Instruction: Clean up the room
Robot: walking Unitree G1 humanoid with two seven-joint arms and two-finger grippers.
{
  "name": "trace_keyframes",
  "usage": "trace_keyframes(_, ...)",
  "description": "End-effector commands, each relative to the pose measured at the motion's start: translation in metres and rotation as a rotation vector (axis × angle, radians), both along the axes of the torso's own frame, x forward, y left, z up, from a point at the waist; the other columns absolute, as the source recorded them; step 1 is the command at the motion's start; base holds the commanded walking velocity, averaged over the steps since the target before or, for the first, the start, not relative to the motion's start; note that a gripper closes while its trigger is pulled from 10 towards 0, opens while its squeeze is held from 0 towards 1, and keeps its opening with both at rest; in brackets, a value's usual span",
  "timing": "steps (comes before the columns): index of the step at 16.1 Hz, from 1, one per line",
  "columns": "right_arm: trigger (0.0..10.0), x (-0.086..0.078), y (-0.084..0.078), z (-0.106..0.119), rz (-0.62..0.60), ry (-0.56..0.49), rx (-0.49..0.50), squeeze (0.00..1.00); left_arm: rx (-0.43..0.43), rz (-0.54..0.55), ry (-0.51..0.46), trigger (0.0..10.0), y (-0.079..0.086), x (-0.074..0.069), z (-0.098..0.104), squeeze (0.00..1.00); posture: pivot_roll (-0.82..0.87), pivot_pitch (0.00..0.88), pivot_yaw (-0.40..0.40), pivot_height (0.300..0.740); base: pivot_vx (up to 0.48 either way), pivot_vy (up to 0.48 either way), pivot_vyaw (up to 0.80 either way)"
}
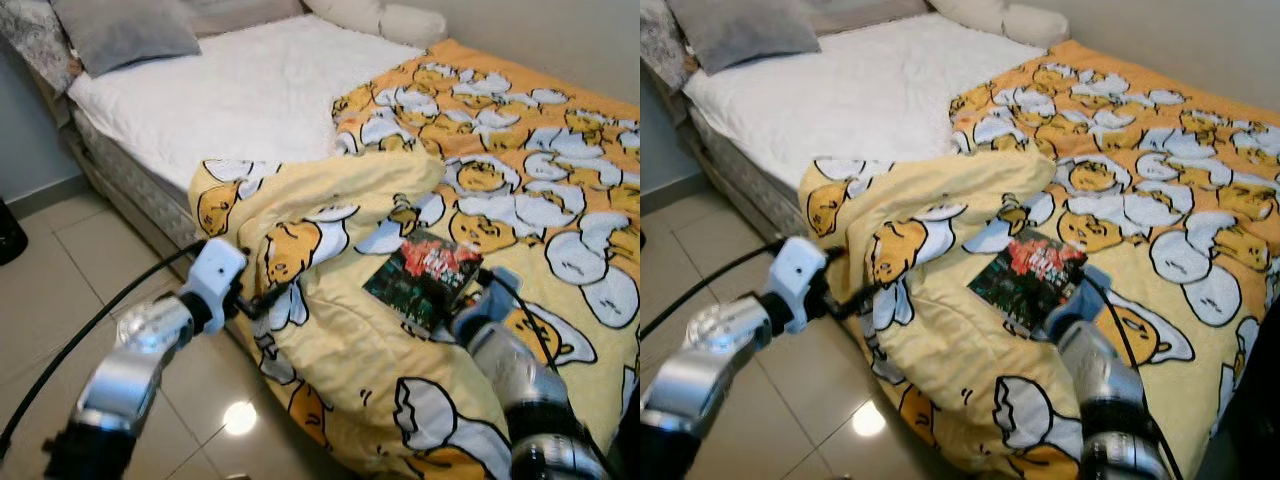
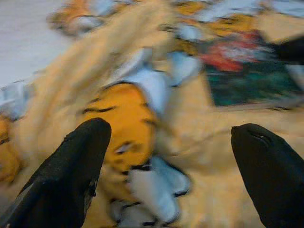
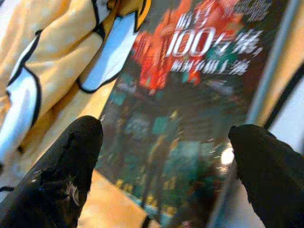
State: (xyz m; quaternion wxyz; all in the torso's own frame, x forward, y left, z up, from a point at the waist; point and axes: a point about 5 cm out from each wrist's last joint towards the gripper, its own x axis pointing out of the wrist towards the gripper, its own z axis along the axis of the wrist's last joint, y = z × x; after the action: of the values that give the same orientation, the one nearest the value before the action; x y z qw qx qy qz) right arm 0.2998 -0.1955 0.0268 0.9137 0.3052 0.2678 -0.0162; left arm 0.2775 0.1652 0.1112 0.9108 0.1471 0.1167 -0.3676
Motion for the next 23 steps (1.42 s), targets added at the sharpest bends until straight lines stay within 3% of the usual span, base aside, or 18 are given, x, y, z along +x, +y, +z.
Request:
trace_keyframes(1, 10.0, 0.000, -0.005, -0.003, -0.004, 0.025, 0.028, 0.00, 0.016, -0.067, 0.052, 10.0, -0.005, -0.004, -0.006, 0.28, 0.00, 0.000, -0.019, 0.740, 0.000, 0.000, 0.00)
trace_keyframes(4, 10.0, 0.000, -0.012, -0.011, -0.032, 0.102, -0.007, 0.00, 0.025, -0.168, 0.088, 10.0, -0.012, -0.005, -0.010, 0.29, 0.00, 0.000, -0.014, 0.740, 0.000, 0.000, 0.00)
trace_keyframes(6, 10.0, 0.004, -0.021, -0.009, -0.080, 0.094, -0.030, 0.00, 0.008, -0.202, 0.100, 10.0, -0.015, -0.004, -0.009, 0.29, 0.00, 0.000, -0.011, 0.740, 0.000, 0.000, 0.00)
trace_keyframes(13, 10.0, -0.001, -0.023, -0.015, -0.033, 0.148, 0.011, 0.00, -0.010, -0.284, 0.151, 10.0, -0.025, -0.002, -0.017, 0.28, -0.01, 0.000, -0.018, 0.740, 0.000, 0.000, 0.00)
trace_keyframes(15, 10.0, -0.006, -0.025, -0.017, -0.050, 0.148, 0.077, 0.00, -0.016, -0.303, 0.160, 10.0, -0.027, -0.004, -0.018, 0.28, -0.01, 0.000, -0.012, 0.740, 0.000, 0.000, 0.00)
trace_keyframes(19, 10.0, -0.009, -0.012, -0.021, -0.021, 0.154, 0.232, 0.00, -0.017, -0.342, 0.170, 10.0, -0.029, -0.005, -0.018, 0.29, 0.00, 0.000, -0.009, 0.740, 0.000, 0.000, 0.00)
trace_keyframes(23, 10.0, -0.007, 0.002, -0.022, 0.017, 0.166, 0.250, 0.00, -0.014, -0.353, 0.176, 10.0, -0.025, -0.006, -0.017, 0.28, 0.00, 0.000, -0.009, 0.740, 0.000, 0.000, 0.00)
